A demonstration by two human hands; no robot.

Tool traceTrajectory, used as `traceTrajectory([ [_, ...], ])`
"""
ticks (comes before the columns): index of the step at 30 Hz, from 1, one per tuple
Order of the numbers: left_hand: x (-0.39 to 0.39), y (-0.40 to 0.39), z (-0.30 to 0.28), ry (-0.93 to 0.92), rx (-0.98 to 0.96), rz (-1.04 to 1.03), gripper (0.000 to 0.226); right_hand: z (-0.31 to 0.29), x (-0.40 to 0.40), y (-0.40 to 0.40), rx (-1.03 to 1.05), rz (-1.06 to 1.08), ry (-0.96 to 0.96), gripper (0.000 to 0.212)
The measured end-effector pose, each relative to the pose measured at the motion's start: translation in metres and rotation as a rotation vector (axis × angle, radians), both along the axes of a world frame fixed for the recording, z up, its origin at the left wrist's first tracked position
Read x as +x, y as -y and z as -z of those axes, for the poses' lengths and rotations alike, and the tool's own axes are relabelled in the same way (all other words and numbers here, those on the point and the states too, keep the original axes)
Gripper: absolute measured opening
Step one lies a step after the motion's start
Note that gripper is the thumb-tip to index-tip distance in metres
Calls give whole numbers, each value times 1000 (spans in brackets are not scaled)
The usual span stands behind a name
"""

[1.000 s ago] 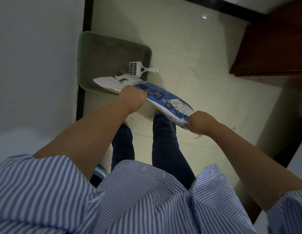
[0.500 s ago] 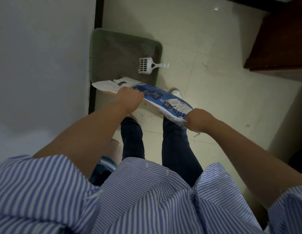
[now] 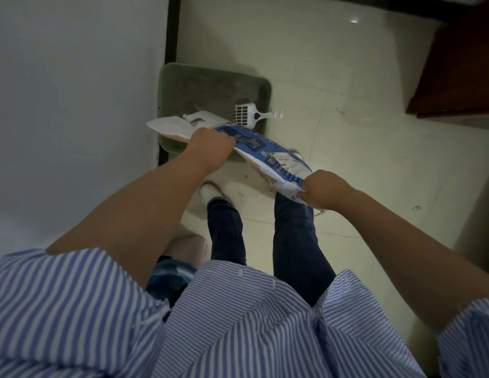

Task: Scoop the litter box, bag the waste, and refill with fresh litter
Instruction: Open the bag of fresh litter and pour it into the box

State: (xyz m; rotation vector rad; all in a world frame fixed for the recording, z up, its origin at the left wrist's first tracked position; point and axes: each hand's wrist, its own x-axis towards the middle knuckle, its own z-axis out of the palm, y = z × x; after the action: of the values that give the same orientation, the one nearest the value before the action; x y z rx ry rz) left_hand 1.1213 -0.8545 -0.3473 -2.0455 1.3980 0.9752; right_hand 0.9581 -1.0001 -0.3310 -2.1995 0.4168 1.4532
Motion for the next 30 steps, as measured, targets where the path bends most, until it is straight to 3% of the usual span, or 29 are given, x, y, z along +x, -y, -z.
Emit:
traceTrajectory([
  [6, -11, 20, 2, 12, -35, 90, 29, -7, -16, 19, -17, -16, -2, 33],
  [10, -23, 41, 1, -10, -43, 131, 30, -16, -31, 34, -70, -20, -14, 19],
  [16, -52, 57, -3, -77, -15, 152, 30, -22, -62, 47, -67, 45, -63, 34],
  [19, -64, 58, -2, -161, -22, 35, 28, -22, -77, 49, -79, 44, -65, 35],
  [21, -73, 54, 3, -159, -213, 132, 11, -21, -85, 50, -80, 42, -68, 37],
  [23, -78, 46, 17, -259, -362, 198, 28, -22, -91, 50, -77, 39, -74, 39],
  [25, -86, 41, 19, -215, -460, 257, 29, -22, -95, 49, -75, 30, -89, 41],
  [28, -84, 48, 9, -199, -188, 324, 20, -18, -99, 48, -81, 15, -99, 37],
  [29, -86, 49, 7, -238, -151, 291, 14, -16, -100, 47, -84, 14, -95, 35],
  [30, -87, 46, 7, -260, -193, 229, 24, -13, -101, 47, -86, 13, -90, 34],
])
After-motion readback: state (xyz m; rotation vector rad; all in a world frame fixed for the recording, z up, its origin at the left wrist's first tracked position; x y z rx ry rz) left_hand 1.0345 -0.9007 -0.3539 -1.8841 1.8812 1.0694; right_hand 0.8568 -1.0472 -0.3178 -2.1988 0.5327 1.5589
